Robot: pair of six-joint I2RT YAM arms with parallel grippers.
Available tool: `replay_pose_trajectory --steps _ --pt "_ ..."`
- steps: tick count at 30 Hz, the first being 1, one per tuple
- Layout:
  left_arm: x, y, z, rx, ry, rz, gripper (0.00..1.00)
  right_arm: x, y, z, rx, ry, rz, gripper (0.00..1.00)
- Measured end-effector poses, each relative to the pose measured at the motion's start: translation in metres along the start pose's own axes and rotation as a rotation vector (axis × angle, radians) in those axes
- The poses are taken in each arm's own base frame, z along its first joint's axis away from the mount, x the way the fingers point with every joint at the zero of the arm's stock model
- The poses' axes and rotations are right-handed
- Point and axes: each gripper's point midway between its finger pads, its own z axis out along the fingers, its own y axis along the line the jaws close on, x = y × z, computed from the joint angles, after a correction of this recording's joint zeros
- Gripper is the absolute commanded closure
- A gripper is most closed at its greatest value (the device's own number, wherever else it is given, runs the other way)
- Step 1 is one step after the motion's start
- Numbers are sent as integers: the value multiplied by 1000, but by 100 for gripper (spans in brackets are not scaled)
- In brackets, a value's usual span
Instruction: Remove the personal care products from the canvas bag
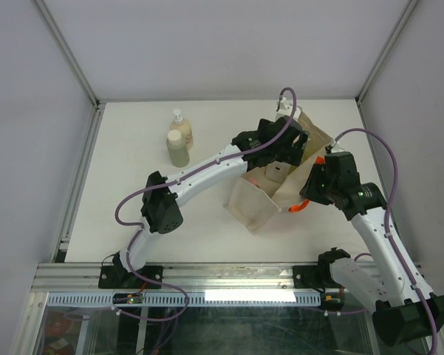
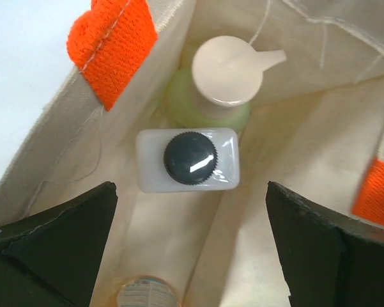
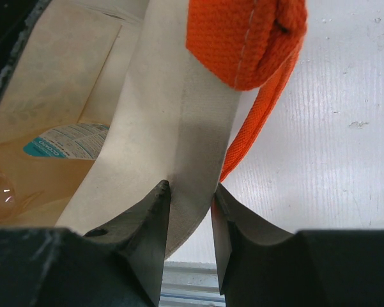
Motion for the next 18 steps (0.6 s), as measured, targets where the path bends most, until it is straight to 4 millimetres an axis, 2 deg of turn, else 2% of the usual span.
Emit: replay_pose_trajectory --steps 4,10,14,18 --pt "7 6 11 -41 3 5 1 0 0 0 0 0 0 66" --pt "30 9 37 -77 40 24 1 0 0 0 0 1 0 66" --pt "43 9 51 -87 61 34 7 0 0 0 -1 0 0 66" --pt "48 9 60 -91 66 36 8 0 0 0 -1 0 0 66"
